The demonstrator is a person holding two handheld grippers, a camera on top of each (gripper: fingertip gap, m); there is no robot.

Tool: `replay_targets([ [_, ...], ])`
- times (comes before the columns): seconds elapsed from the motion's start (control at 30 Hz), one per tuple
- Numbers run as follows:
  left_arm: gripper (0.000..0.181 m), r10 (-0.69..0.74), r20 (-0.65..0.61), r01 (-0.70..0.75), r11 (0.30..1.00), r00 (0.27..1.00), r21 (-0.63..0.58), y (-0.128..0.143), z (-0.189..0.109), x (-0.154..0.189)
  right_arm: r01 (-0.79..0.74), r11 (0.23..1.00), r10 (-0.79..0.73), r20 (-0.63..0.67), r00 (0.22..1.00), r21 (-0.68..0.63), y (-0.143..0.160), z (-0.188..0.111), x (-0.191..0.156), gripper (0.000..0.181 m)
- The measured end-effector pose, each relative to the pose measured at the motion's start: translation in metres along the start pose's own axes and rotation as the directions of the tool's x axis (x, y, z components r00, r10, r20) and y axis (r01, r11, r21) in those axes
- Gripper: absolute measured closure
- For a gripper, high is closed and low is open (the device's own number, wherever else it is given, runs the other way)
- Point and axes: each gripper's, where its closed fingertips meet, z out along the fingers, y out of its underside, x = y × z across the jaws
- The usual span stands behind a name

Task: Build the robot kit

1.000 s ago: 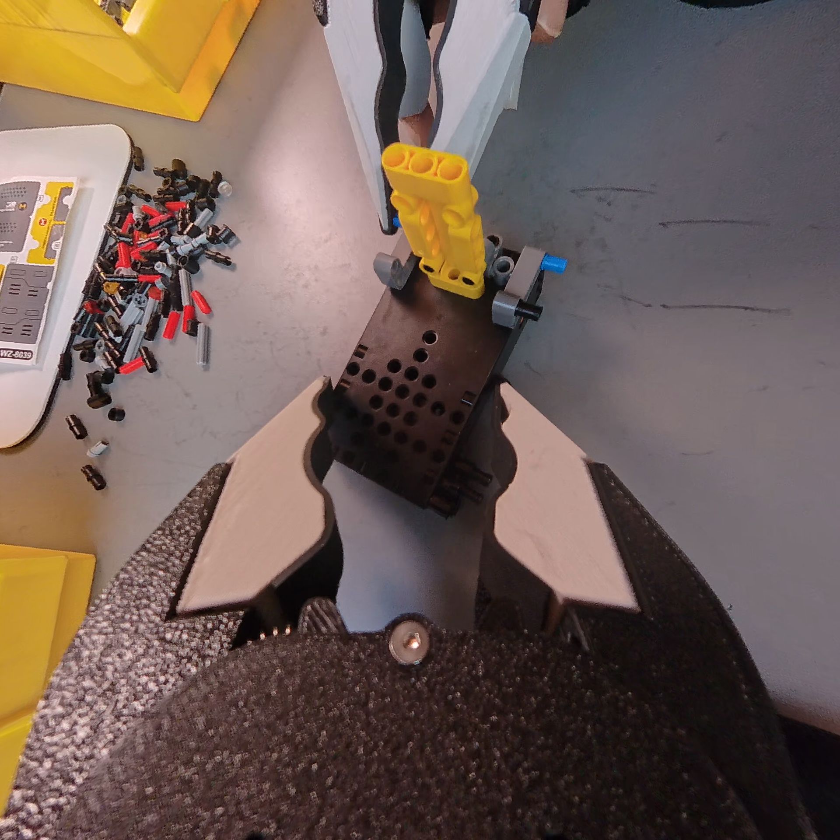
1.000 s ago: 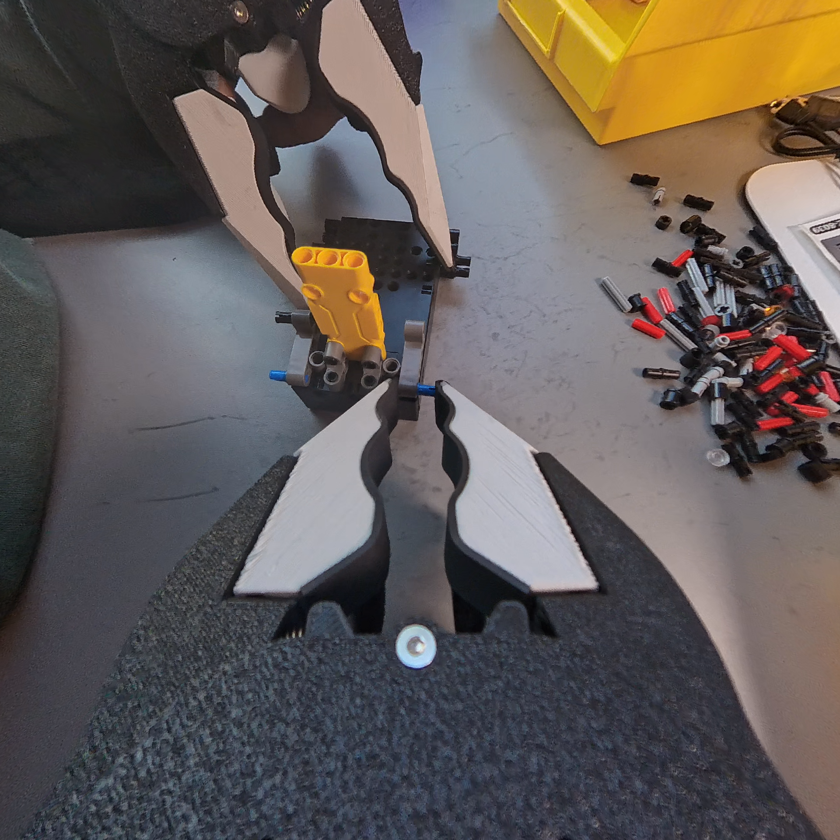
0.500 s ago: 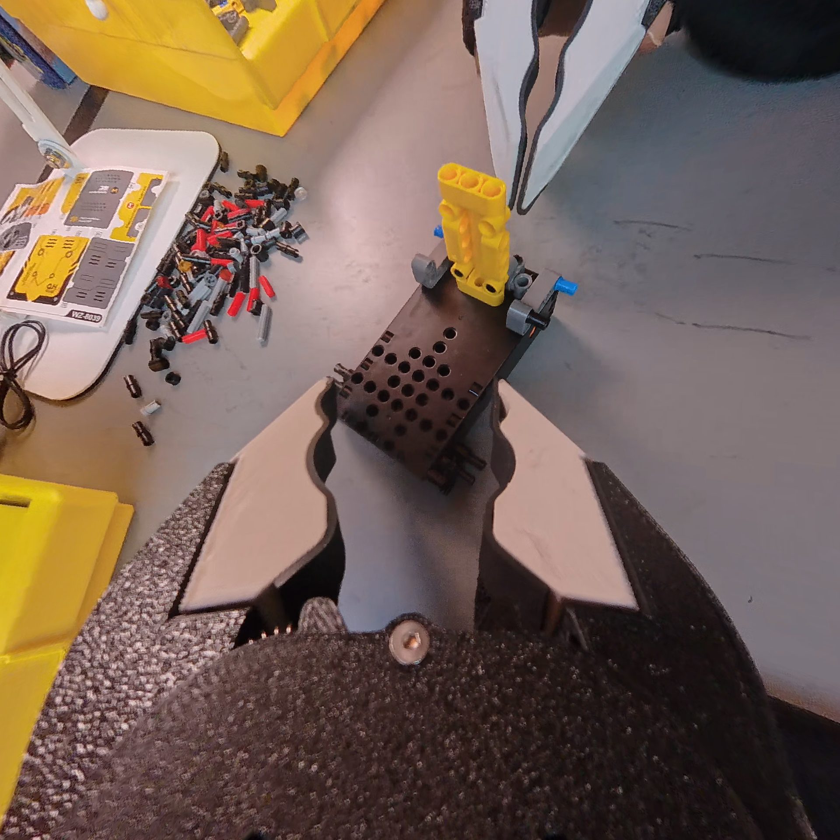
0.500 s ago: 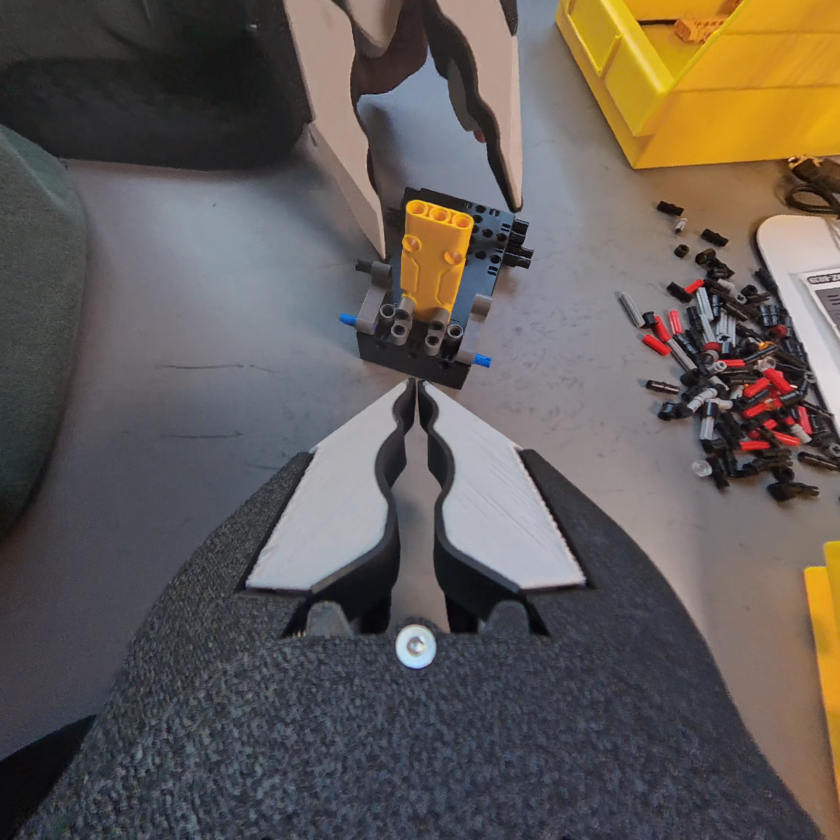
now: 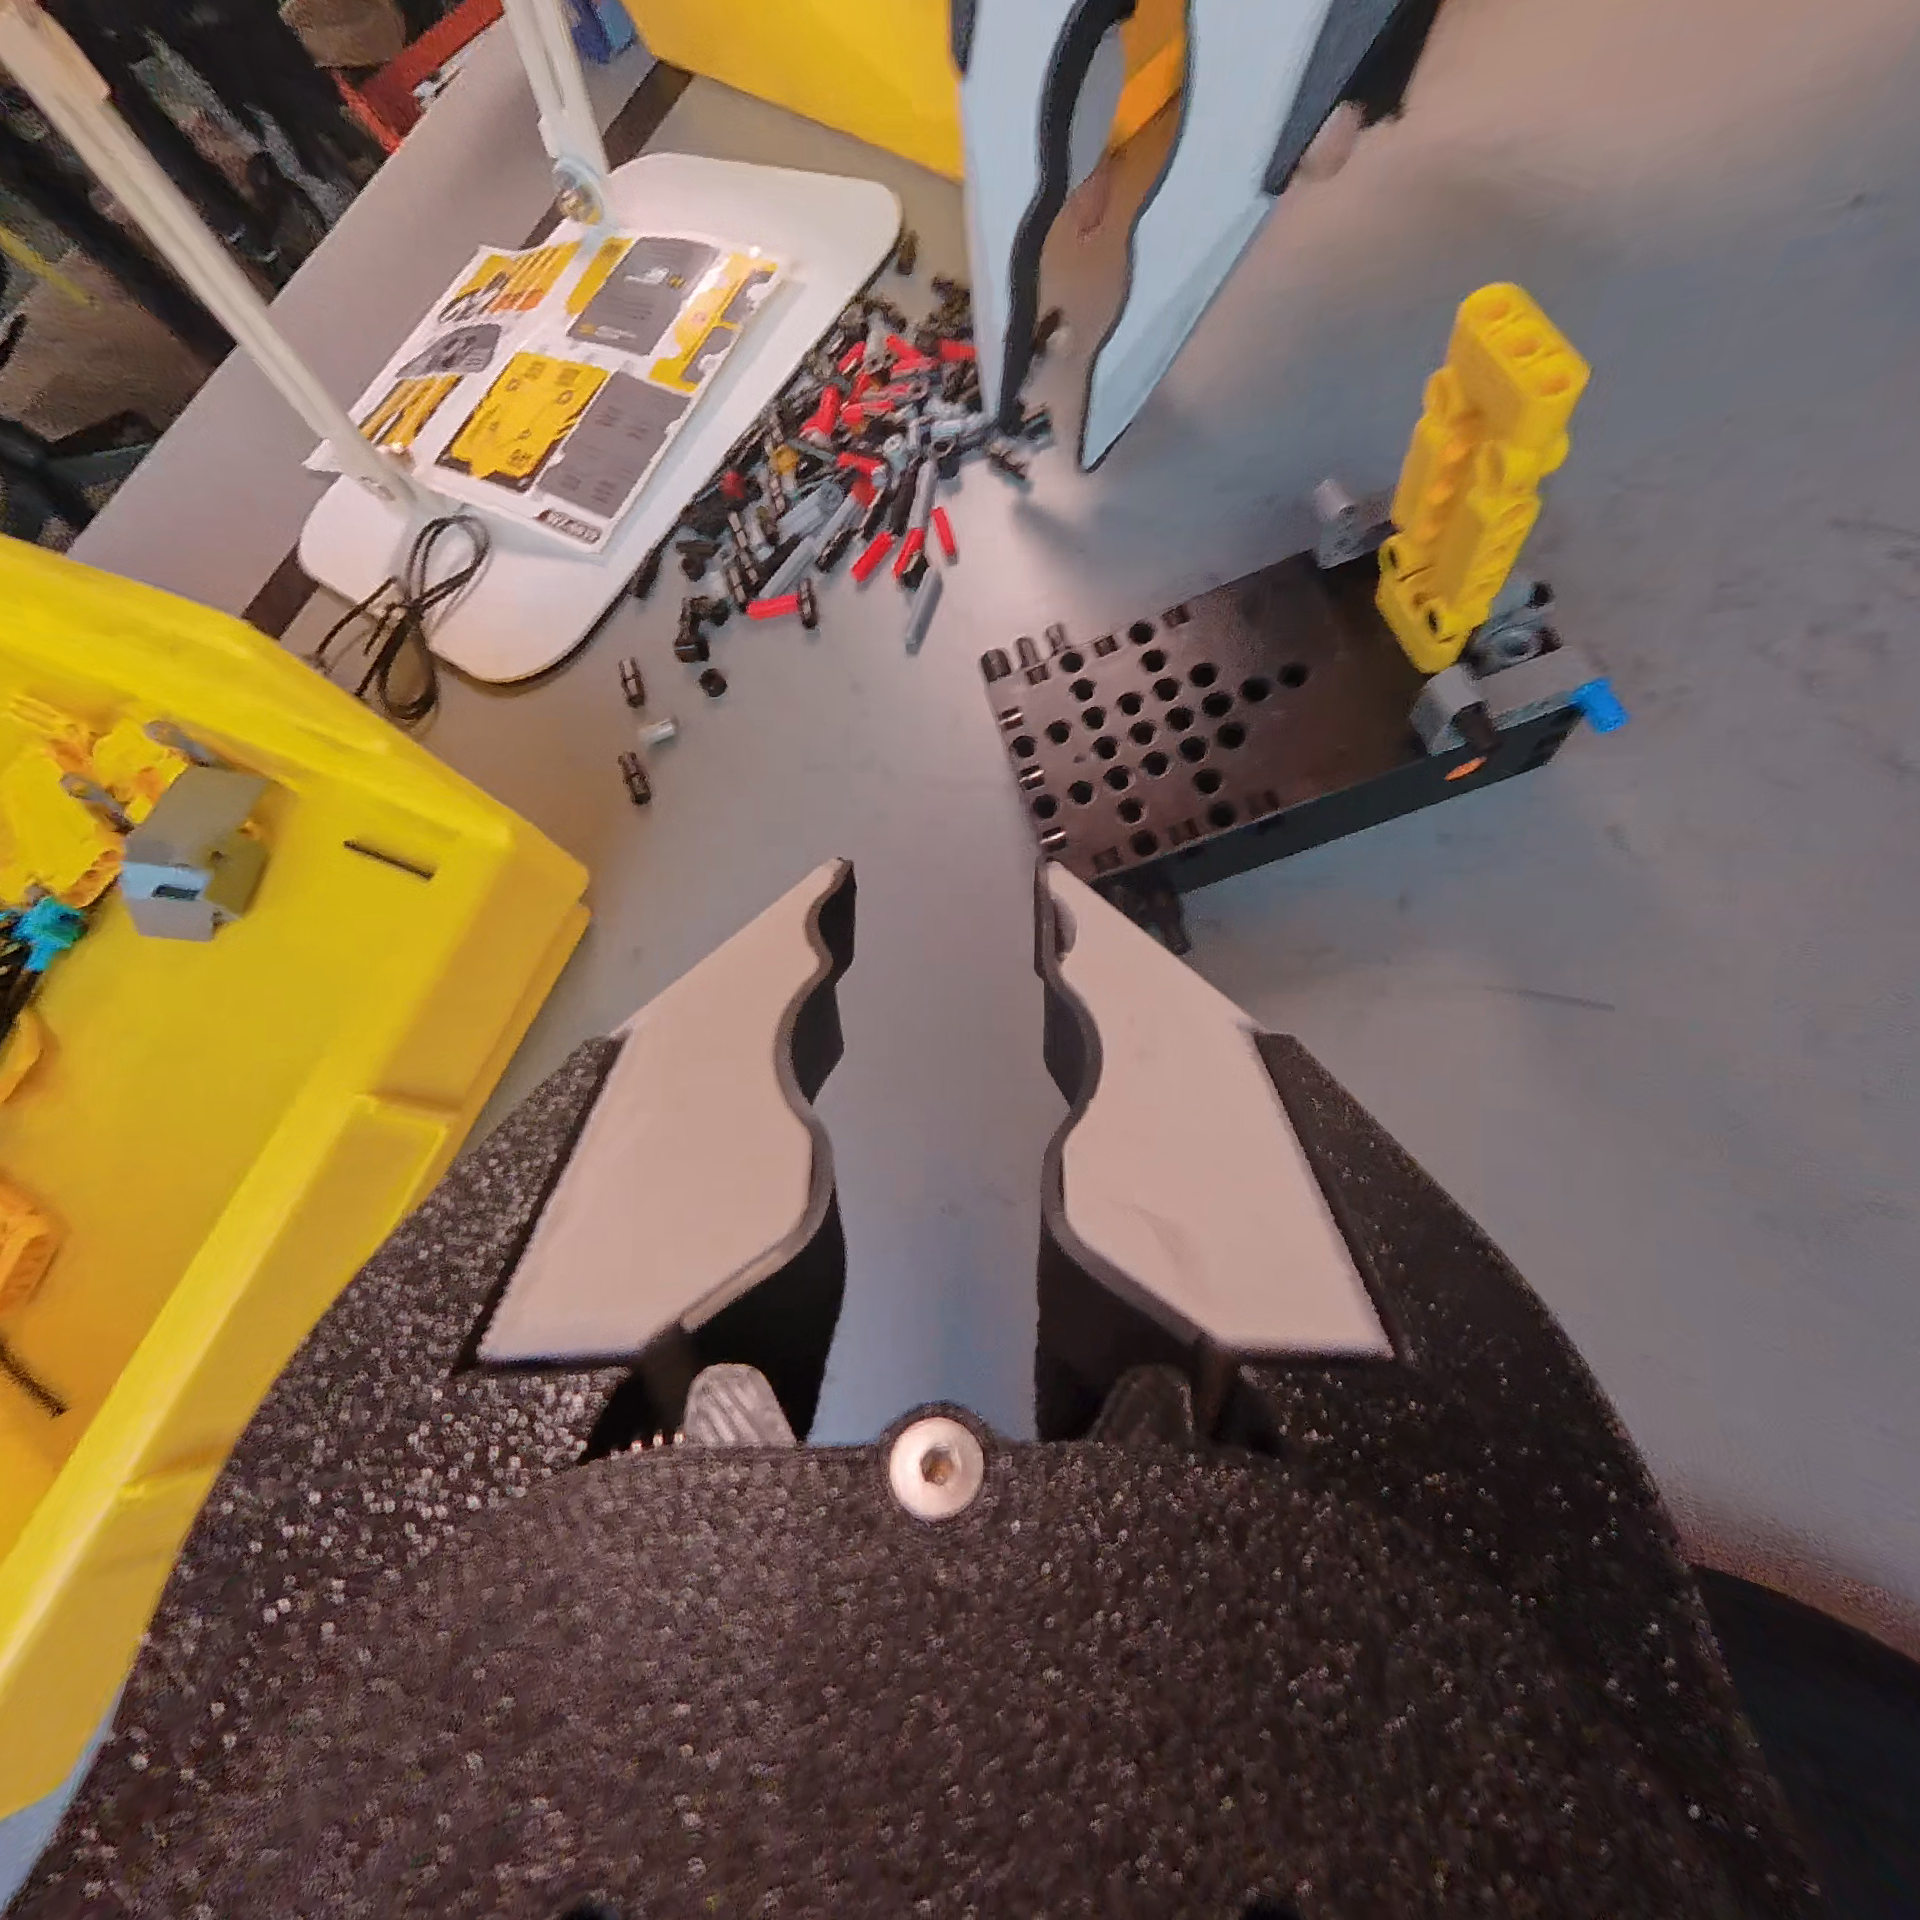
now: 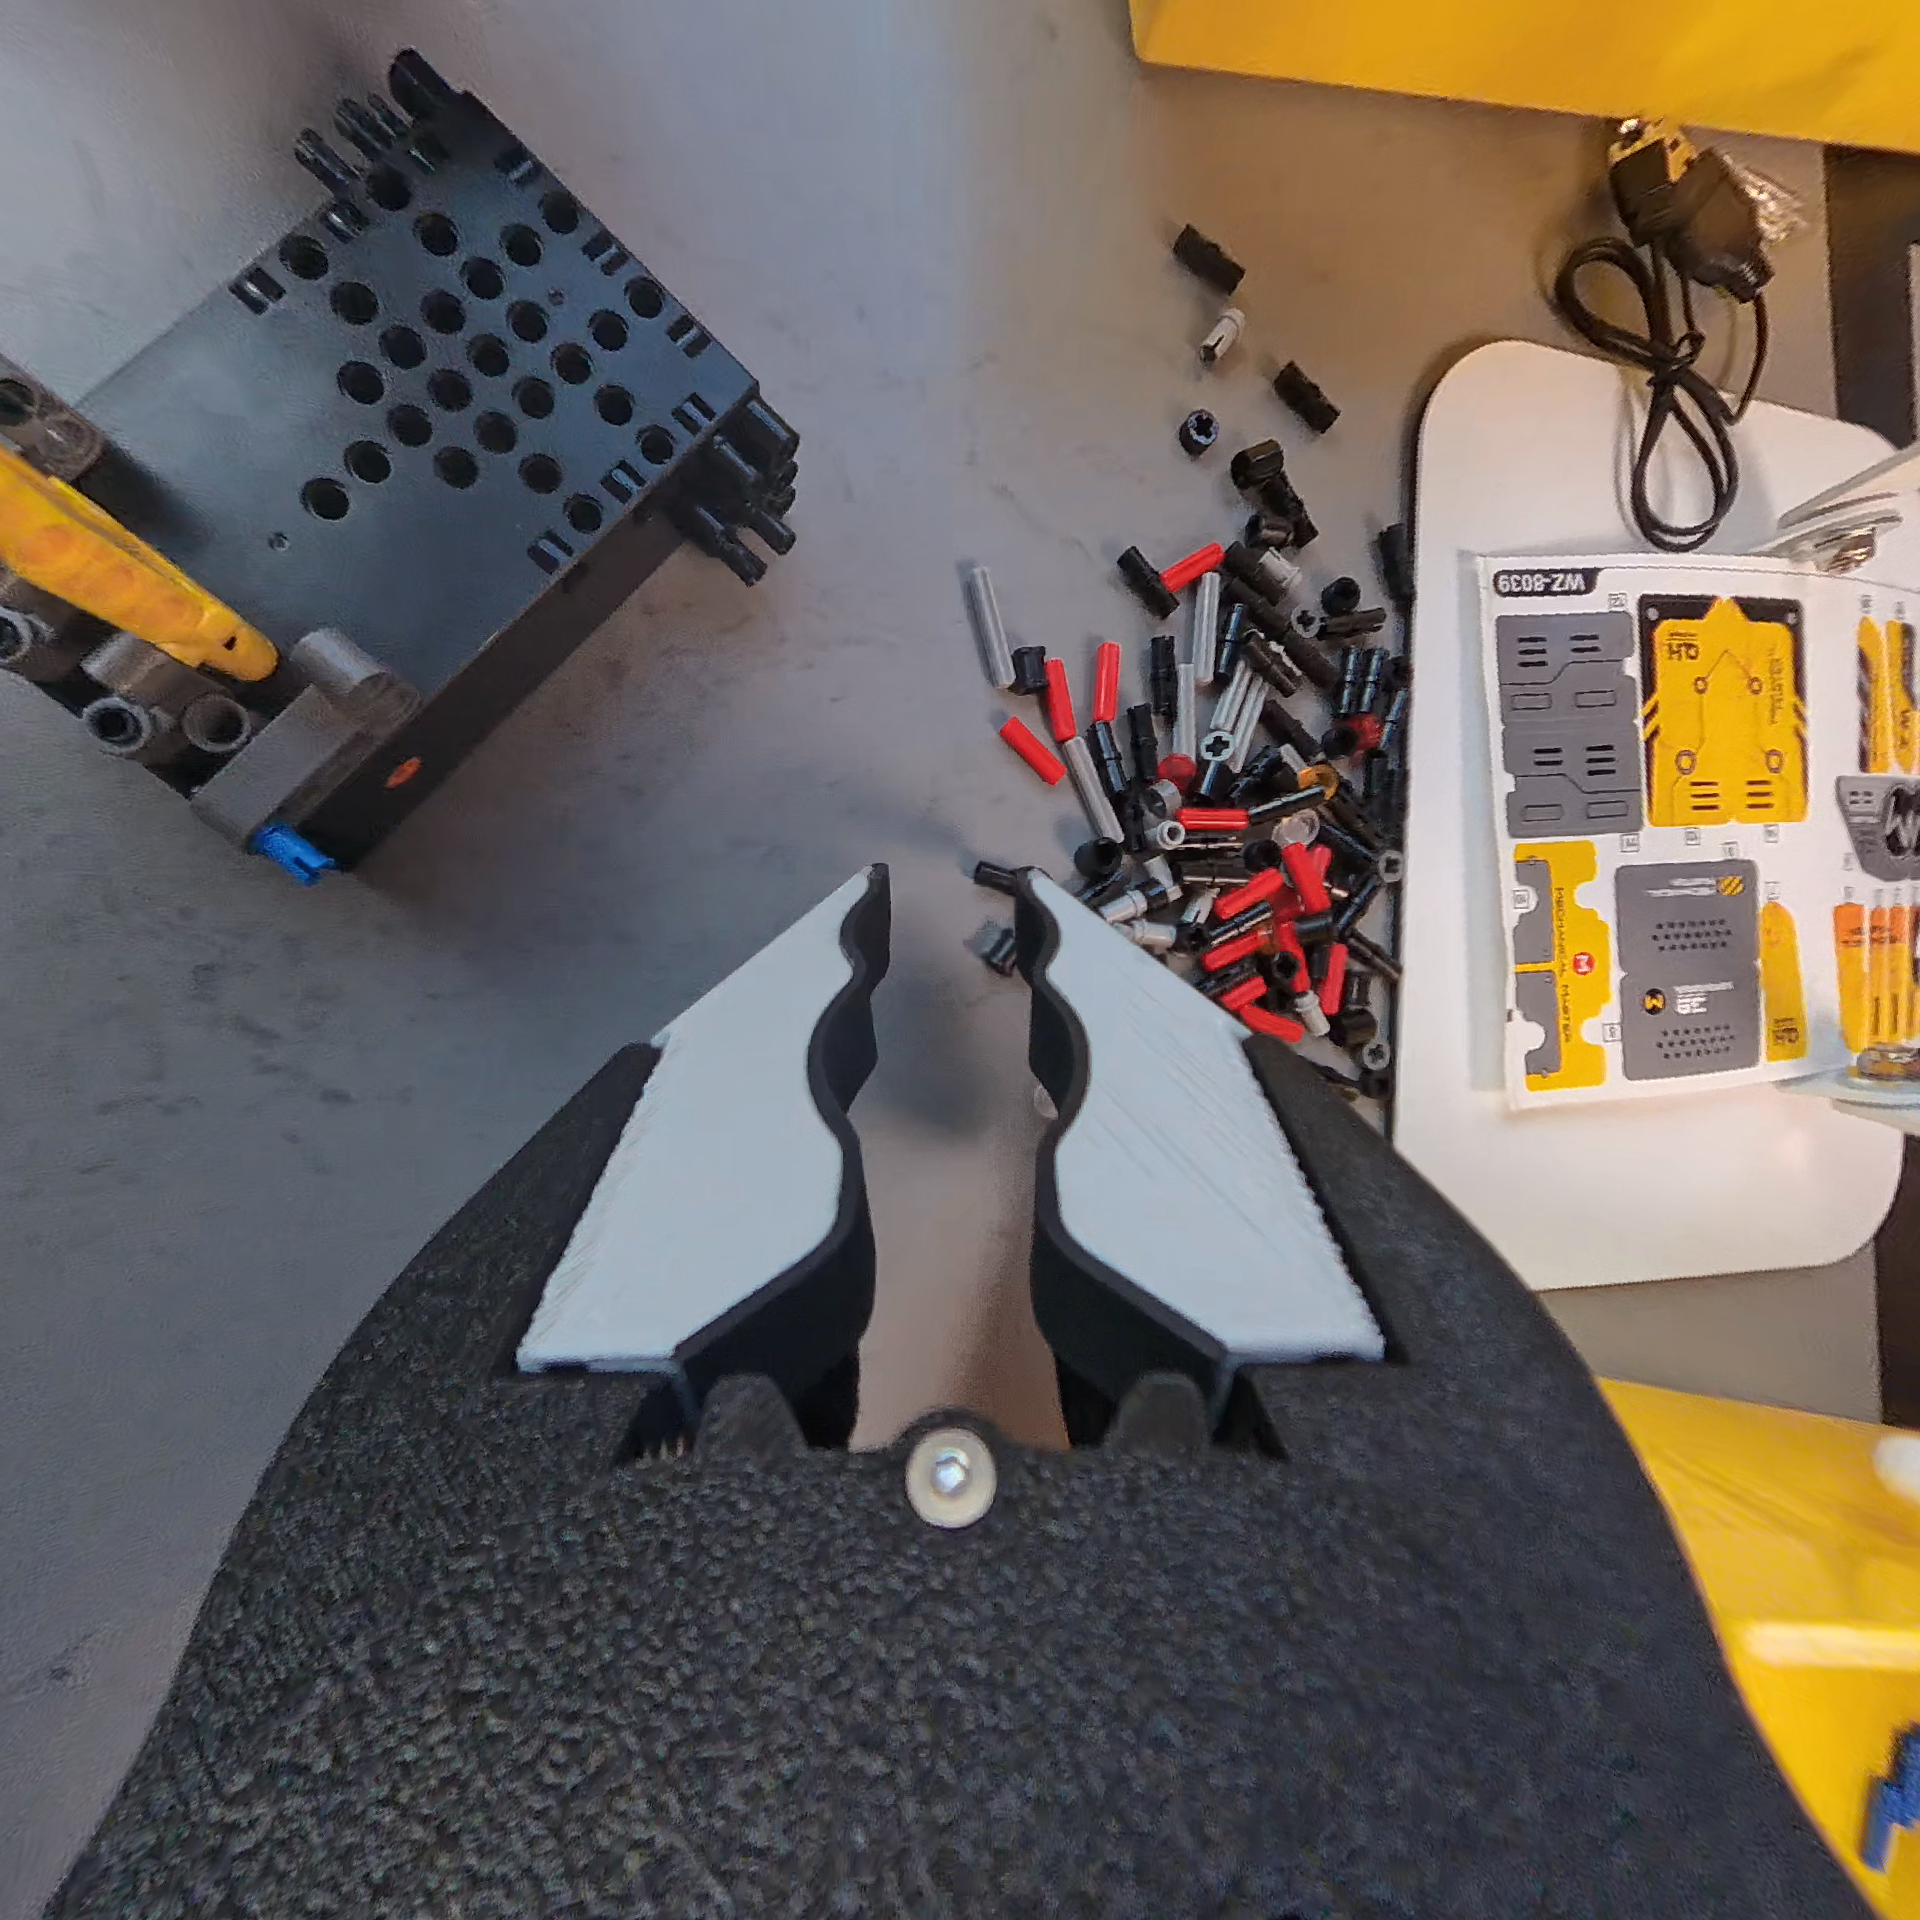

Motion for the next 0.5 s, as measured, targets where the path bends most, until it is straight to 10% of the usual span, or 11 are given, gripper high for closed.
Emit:
replay_targets([
  [0.2,0.093,-0.157,-0.363,0.204,0.975,0.918,0.092,-0.032,-0.011,0.054,0.213,0.961,-0.191,0.132,0.973,-0.175,0.001,0.003,0.008,0.158],
  [0.5,0.065,-0.207,-0.201,0.185,0.975,0.957,-0.125,-0.013,0.026,0.068,0.36,0.879,-0.258,0.324,0.91,-0.311,0.009,0.01,0.01,0.159],
])
